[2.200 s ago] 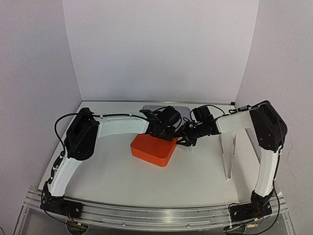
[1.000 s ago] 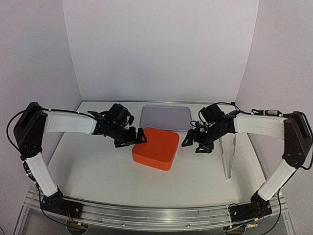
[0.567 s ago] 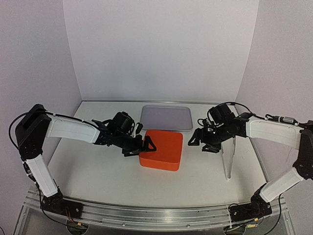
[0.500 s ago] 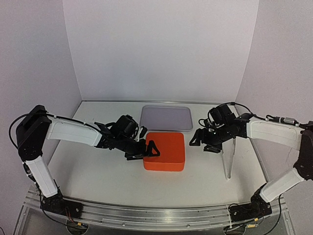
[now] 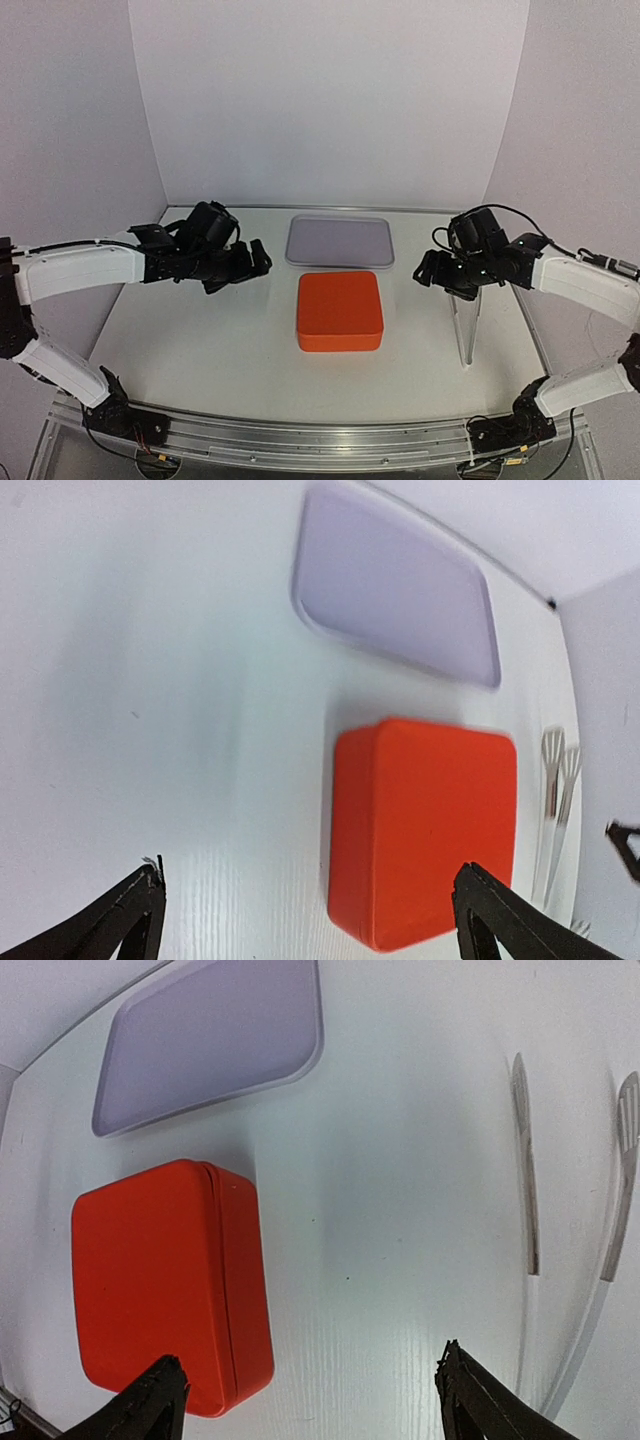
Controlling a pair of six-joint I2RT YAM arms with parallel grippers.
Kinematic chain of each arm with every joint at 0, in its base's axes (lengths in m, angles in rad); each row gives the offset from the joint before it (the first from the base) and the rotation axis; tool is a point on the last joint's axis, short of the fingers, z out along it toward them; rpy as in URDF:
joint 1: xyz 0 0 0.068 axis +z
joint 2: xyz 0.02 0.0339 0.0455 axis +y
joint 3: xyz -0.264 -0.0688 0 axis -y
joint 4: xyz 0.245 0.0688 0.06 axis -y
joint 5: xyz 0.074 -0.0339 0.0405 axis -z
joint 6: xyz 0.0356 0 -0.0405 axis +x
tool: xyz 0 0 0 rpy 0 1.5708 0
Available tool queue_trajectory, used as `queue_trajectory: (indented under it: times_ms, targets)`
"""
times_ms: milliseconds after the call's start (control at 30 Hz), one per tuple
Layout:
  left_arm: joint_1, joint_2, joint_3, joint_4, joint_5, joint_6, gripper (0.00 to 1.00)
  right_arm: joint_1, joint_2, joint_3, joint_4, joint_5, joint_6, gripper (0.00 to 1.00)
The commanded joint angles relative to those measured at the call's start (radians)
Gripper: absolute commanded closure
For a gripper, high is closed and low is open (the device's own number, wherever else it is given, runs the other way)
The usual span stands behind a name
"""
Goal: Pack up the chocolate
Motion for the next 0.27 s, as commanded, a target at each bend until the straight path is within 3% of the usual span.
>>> queue_trajectory:
  times_ms: [0, 233]
  targets:
    - [0.062, -0.145, -0.012, -0.132, -0.249, -0.073, 0.0, -0.004, -0.111, -0.046, -0.027, 0.196, -0.001, 0.15]
    - [0.064, -0.148, 0.006, -0.134, -0.207, -0.068, 0.0, -0.004, -0.18, -0.08, -0.027, 0.254, 0.007, 0.16]
